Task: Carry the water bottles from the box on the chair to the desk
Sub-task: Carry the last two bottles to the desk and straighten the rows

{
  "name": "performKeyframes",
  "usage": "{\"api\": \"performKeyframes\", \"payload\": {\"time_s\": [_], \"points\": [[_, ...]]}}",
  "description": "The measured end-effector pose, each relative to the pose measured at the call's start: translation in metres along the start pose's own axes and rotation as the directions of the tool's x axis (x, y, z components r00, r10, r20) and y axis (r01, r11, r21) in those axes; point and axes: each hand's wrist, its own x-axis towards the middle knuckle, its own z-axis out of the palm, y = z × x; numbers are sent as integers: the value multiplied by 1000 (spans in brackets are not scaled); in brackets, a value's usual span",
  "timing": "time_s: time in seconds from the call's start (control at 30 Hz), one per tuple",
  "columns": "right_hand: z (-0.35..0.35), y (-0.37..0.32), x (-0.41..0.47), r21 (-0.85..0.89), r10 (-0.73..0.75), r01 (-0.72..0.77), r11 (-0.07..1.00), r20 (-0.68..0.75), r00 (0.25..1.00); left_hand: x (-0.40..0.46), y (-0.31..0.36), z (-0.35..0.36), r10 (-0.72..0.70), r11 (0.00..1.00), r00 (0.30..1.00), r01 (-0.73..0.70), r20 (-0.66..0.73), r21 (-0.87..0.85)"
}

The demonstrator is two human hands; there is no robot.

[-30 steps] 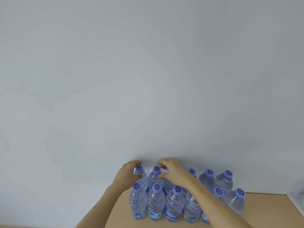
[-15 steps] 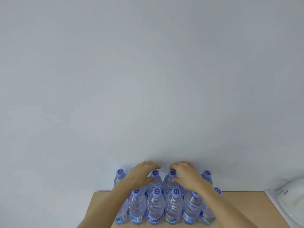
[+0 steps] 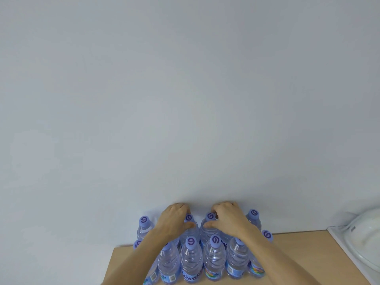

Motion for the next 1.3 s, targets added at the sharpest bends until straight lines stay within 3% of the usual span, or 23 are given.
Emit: {"api": "performKeyframes", "payload": {"time_s": [0.2,0.37,0.5,0.63,0.87,1.03,1.13,1.3], "points": [[2,-4,1,-23,-42,41,999,-6,999,-1,-11,-6,131,983,983,-112,129,-147],[2,5,0,39,-143,141,989,44,989,2,-7,-6,39,987,996,-25,83,-162],[3,7,-1,92,-5,5,996,9,1000,0,-1,-1,-53,995,998,56,35,-83],[5,-2,-2,10,23,-23,1000,-56,998,-2,-9,0,-12,993,999,18,49,-120],[4,6,-2,64,-92,92,994,-13,996,-3,-12,-2,-5,978,999,12,34,-207],[6,3,-2,118,42,-34,992,-63,997,-4,-11,-3,-22,976,999,30,41,-217],[8,-1,-2,111,17,-4,994,-113,994,-5,-11,-3,-34,976,999,42,43,-216],[7,5,-3,145,-36,46,988,-71,997,-4,-11,-2,-47,976,998,55,44,-212]]}}
